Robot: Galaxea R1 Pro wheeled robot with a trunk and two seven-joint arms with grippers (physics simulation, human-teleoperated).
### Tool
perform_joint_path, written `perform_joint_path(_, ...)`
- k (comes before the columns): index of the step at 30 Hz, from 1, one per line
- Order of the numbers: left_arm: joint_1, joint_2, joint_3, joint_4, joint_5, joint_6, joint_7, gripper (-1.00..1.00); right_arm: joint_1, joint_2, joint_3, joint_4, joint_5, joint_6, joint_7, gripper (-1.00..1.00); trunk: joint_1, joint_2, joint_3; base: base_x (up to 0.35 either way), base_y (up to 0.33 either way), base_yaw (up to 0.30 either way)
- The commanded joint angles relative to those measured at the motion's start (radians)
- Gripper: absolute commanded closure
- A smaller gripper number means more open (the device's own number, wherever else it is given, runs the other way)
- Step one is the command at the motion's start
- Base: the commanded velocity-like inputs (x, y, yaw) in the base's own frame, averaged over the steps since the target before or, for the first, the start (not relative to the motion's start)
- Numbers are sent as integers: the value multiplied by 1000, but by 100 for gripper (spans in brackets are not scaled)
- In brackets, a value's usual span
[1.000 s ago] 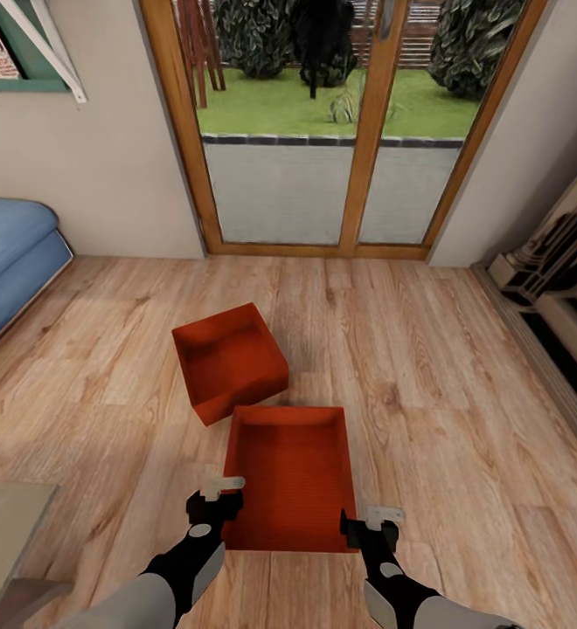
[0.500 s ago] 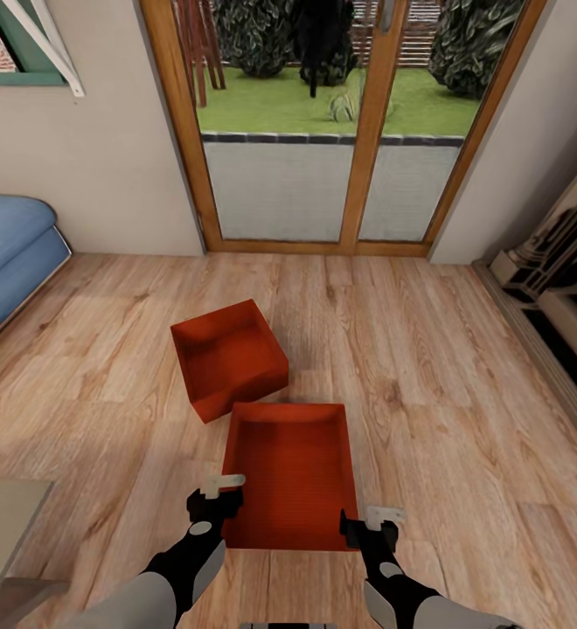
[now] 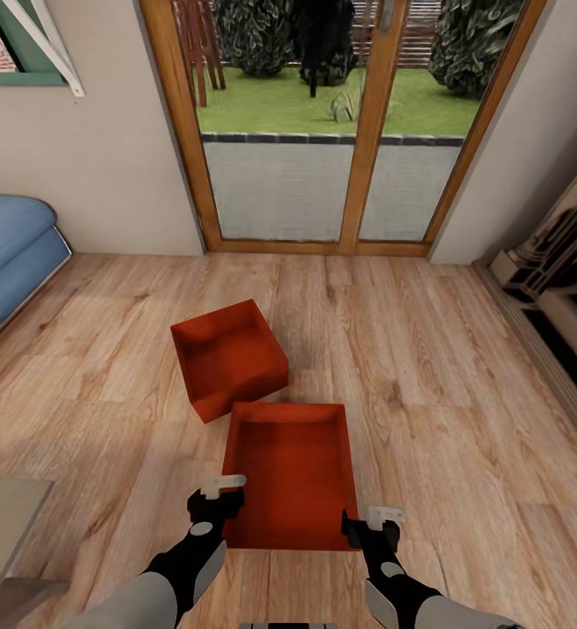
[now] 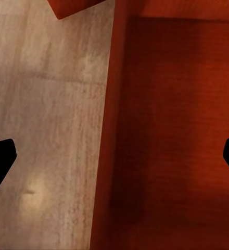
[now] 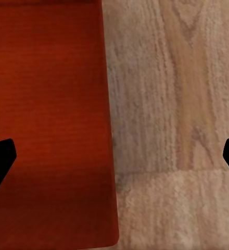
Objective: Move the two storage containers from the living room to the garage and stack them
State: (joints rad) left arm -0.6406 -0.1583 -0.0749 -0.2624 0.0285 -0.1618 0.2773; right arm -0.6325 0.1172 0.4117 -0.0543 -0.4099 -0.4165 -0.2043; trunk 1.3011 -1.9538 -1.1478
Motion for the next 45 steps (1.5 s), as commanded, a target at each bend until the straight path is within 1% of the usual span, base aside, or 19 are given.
perform_joint_path(1, -1, 0, -8, 1, 3, -2, 8, -100, 0, 0, 9, 1, -7, -2, -4, -100, 0, 0, -1, 0, 0, 0)
perform_joint_path(7, -1, -1, -5, 2, 5, -2, 14, -100, -1, -1, 8, 1, -7, -2, -4, -100, 0, 0, -1, 0, 0, 0)
perform_joint_path(32, -1, 3, -5, -5, 3, -4, 11, -100, -1, 0, 11, 1, -8, 4, -4, -100, 96, -175, -79, 0, 0, 0)
perform_joint_path(38, -1, 3, -5, 1, 5, -3, 14, -100, -1, -1, 14, 0, -5, 4, -4, -100, 96, -175, -79, 0, 0, 0)
perform_joint_path(39, 3, 3, -9, 7, 3, -9, 20, -100, -1, 3, 14, 6, 1, -2, -3, -100, 96, -175, -79, 0, 0, 0)
perform_joint_path(42, 4, 4, -8, 24, 4, -7, 25, -100, -1, 3, 15, 23, 18, -5, -1, -100, 96, -175, -79, 0, 0, 0)
perform_joint_path(45, 4, 8, -5, 31, 8, 2, 21, -100, -1, 1, 17, 27, 15, -3, -1, -100, 96, -175, -79, 0, 0, 0)
